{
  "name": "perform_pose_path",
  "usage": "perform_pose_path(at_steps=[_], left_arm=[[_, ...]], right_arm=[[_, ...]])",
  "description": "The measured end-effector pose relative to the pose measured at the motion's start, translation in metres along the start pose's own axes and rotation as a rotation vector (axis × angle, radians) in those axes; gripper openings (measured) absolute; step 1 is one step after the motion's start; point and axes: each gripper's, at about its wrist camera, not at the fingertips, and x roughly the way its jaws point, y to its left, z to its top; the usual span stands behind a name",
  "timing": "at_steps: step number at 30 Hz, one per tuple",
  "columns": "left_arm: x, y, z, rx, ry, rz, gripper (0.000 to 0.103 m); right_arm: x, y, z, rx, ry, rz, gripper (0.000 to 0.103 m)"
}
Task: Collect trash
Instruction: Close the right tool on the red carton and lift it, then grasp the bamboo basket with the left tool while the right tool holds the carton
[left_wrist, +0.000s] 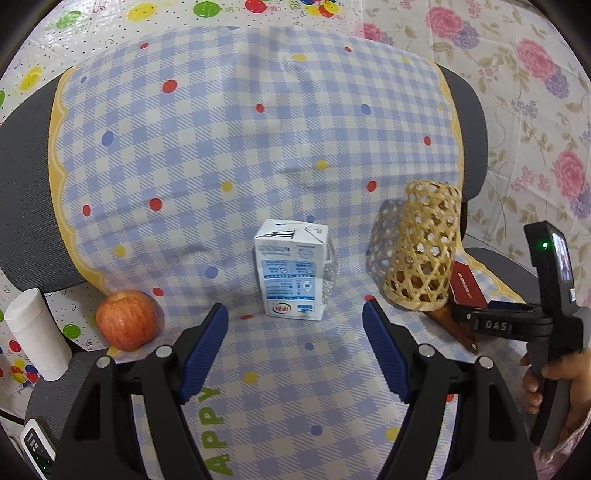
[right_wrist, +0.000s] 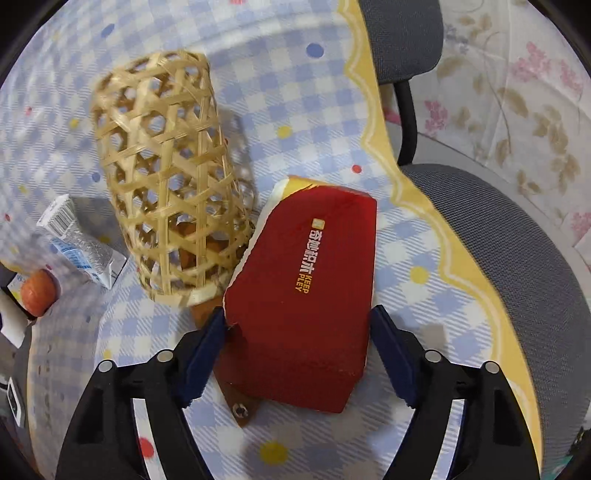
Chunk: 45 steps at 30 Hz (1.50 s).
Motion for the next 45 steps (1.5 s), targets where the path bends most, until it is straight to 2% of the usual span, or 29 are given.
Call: perform_pose_path(at_steps=[7,16,18,22,32,45], left_arm=[[-0.005,-0.008,-0.001,0.008,0.003,-0.027,0.073],[-0.010,-0.036,0.004,0.064,-0.007,-0.090,0.073],[-0.008,-0.045,0.008,0.078,-0.006,-0.116,0.081],[-0.003,-0.065,0.017,0.113,-0.013,-0.138,0.089],[0.052,-0.104,0.046,0.140,0.018,-0.174,0.089],[0.105,-0.115,0.073,0.125,0.064,-0.197,0.089]], right_arm=[[-0.050,0.003,-0.025,-0.073,-0.075,0.049,0.077],[-0.112,0.003,-0.040,-0.158,-0.221,-0.069,0.076],[-0.123,-0.001,-0.041,-0.151,-0.241,-0.071,0.076],[-0.139,-0.010,-0.037,-0.141,-0.274,-0.075,0.076],[-0.140,-0.029,-0.028,-0.118,-0.305,-0.078,0.076],[-0.101,-0.045,-0.003,-0.096,-0.284,-0.093,0.076]])
